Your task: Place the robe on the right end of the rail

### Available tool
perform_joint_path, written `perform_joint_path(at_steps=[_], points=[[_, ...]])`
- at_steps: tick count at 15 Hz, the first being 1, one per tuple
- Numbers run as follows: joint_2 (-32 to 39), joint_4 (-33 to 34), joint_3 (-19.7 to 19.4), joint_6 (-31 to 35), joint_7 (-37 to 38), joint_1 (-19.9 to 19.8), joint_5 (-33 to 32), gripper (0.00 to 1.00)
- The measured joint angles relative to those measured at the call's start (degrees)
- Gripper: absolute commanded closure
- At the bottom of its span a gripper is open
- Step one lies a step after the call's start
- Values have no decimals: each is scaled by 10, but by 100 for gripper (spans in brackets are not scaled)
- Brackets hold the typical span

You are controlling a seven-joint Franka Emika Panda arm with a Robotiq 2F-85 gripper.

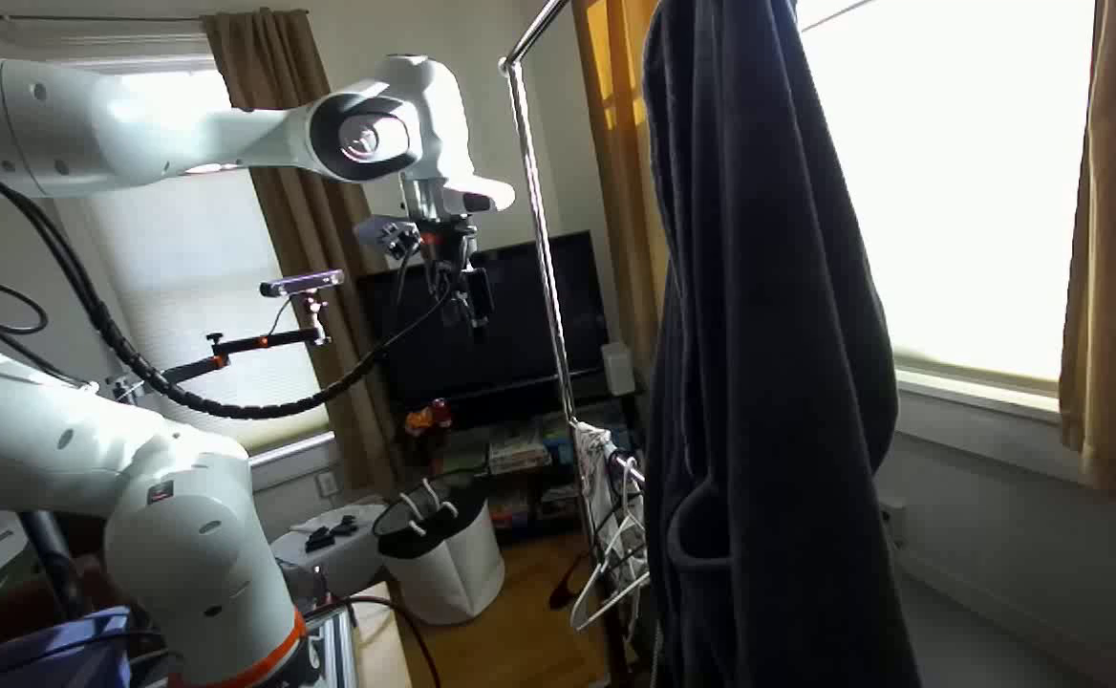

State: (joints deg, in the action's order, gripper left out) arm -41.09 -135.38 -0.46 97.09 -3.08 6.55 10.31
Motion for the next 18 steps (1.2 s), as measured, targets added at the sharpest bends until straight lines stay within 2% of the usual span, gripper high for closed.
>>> perform_joint_path(at_steps=[6, 10, 14, 18], points=[[0, 2, 1, 2, 0, -3, 0, 0], [-26, 43, -9, 22, 12, -54, -31, 0], [-44, 111, -35, 22, 8, -117, -124, 0], [-22, 196, -57, 25, -18, -156, -244, 0]])
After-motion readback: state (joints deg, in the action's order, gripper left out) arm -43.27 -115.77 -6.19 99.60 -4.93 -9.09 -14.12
